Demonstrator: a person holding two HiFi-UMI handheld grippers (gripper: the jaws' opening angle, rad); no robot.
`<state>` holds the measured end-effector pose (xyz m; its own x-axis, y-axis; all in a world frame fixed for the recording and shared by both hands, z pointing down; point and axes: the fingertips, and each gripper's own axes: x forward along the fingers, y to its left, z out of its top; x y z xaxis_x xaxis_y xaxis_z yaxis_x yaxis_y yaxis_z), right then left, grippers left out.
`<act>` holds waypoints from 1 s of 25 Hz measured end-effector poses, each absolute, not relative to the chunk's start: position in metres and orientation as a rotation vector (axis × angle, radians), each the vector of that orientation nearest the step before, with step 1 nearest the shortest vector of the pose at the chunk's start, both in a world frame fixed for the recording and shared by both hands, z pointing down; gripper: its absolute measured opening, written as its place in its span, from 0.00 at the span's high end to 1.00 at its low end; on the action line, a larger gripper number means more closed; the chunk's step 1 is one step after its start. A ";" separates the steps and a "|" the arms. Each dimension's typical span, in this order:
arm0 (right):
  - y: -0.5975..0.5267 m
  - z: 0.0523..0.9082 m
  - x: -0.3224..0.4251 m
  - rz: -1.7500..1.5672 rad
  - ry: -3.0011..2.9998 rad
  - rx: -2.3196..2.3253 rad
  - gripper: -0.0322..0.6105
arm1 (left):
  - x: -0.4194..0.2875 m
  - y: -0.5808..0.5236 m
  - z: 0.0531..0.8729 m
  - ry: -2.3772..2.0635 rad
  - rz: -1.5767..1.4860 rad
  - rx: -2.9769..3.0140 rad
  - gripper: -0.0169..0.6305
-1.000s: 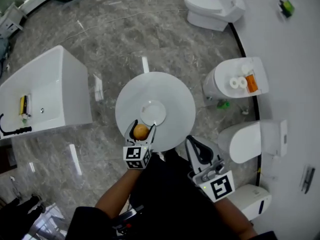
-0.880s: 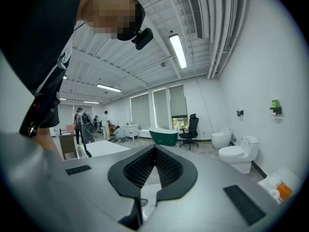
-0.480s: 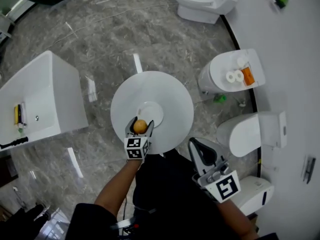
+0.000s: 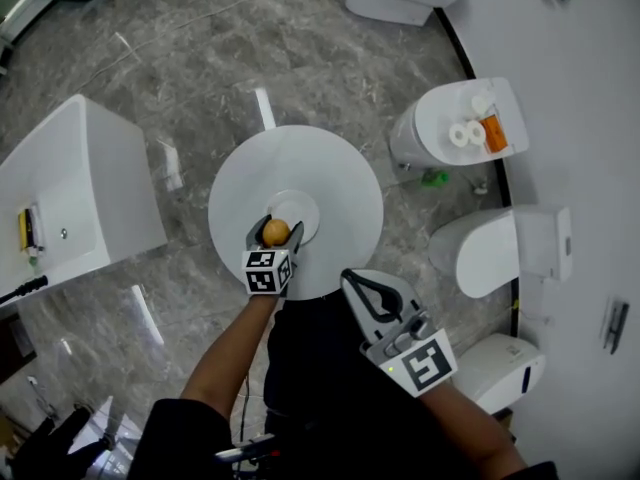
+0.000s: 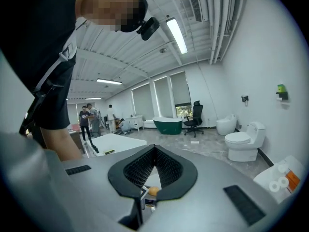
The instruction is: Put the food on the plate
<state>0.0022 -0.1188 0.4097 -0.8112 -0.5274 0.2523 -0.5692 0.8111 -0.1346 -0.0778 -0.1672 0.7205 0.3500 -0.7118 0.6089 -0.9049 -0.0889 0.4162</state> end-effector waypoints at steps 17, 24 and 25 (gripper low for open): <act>-0.103 0.420 0.030 0.318 -2.749 0.893 0.94 | -0.065 -0.178 0.773 -1.355 0.547 1.890 0.47; -0.107 0.422 0.057 0.246 -2.644 1.050 0.94 | -0.050 -0.176 0.786 -1.286 0.697 1.943 0.47; -0.108 0.422 0.061 0.246 -2.640 1.064 0.94 | -0.048 -0.177 0.785 -1.282 0.699 1.949 0.47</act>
<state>0.0612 -0.1076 0.4217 -0.6878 -0.6506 0.3221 -0.6988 0.7135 -0.0510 -0.0477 -0.1769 0.7851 0.3668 -0.5557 0.7461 -0.9282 -0.2731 0.2529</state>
